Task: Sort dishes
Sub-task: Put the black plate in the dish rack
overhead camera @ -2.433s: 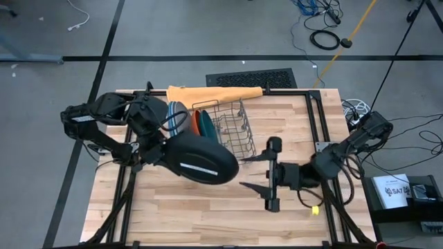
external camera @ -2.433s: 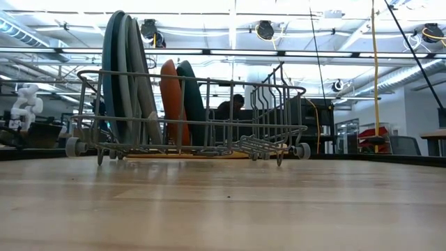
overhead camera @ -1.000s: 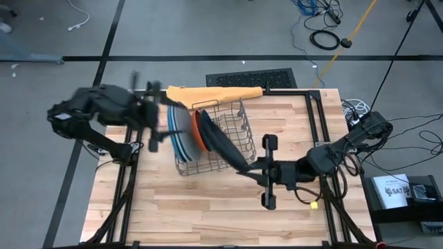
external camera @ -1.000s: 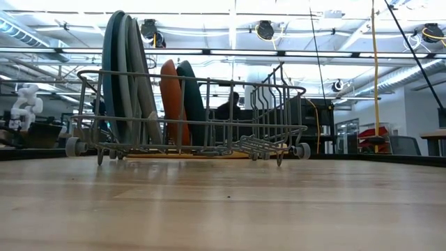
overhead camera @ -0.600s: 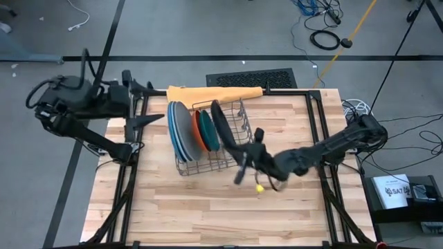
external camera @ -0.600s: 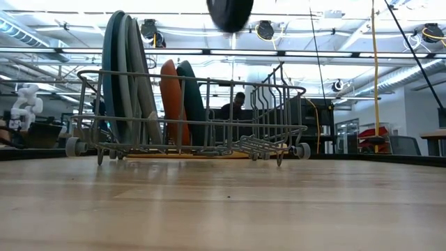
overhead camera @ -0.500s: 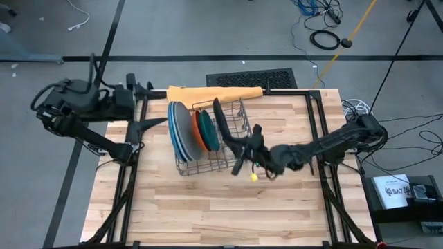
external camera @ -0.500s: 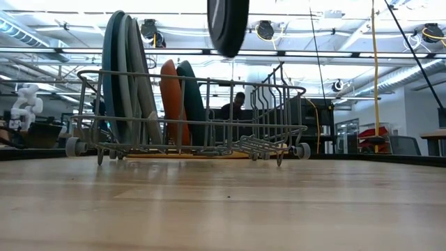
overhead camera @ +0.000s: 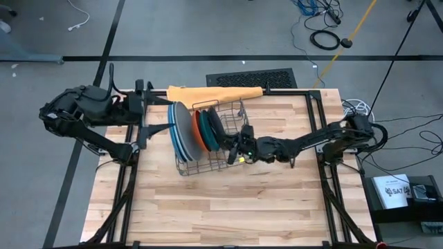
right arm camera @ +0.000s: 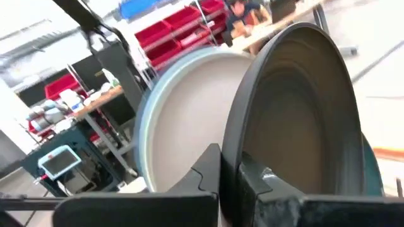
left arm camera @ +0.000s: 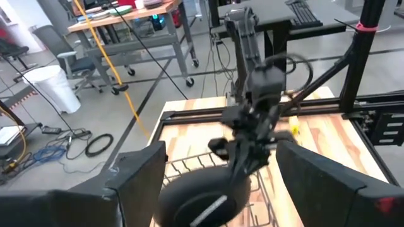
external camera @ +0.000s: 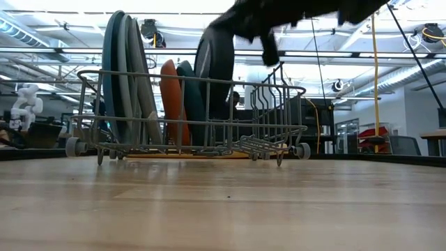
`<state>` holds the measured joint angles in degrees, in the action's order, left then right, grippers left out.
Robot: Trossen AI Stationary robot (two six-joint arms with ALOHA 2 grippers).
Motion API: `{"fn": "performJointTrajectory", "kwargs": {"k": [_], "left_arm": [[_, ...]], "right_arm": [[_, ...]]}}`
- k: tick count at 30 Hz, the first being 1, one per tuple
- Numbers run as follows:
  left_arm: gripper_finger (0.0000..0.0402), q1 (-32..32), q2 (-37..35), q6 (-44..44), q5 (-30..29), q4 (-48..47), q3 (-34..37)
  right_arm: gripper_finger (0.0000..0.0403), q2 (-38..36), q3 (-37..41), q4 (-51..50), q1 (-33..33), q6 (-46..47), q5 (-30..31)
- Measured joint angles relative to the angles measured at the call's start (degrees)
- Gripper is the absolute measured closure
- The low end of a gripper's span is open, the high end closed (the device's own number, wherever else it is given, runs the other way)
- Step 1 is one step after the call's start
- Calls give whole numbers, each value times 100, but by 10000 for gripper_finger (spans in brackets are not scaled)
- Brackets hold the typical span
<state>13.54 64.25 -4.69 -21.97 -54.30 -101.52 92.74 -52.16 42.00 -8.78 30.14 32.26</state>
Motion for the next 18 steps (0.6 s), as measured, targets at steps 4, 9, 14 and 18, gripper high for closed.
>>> {"fn": "performJointTrajectory", "kwargs": {"k": [4, 9, 14, 18], "left_arm": [[103, 0, 2, 59, 11, -1, 3], [103, 17, -19, 288, 93, -65, 3], [103, 95, -20, 289, 91, -66, 3], [103, 101, -20, 289, 91, -66, 5]], "right_arm": [[398, 390, 6, -12, 212, 292, -103], [398, 490, 4, 72, 349, 241, -126], [398, 488, -7, -142, 466, 519, -372], [398, 541, -17, -258, 457, 544, -151]]}}
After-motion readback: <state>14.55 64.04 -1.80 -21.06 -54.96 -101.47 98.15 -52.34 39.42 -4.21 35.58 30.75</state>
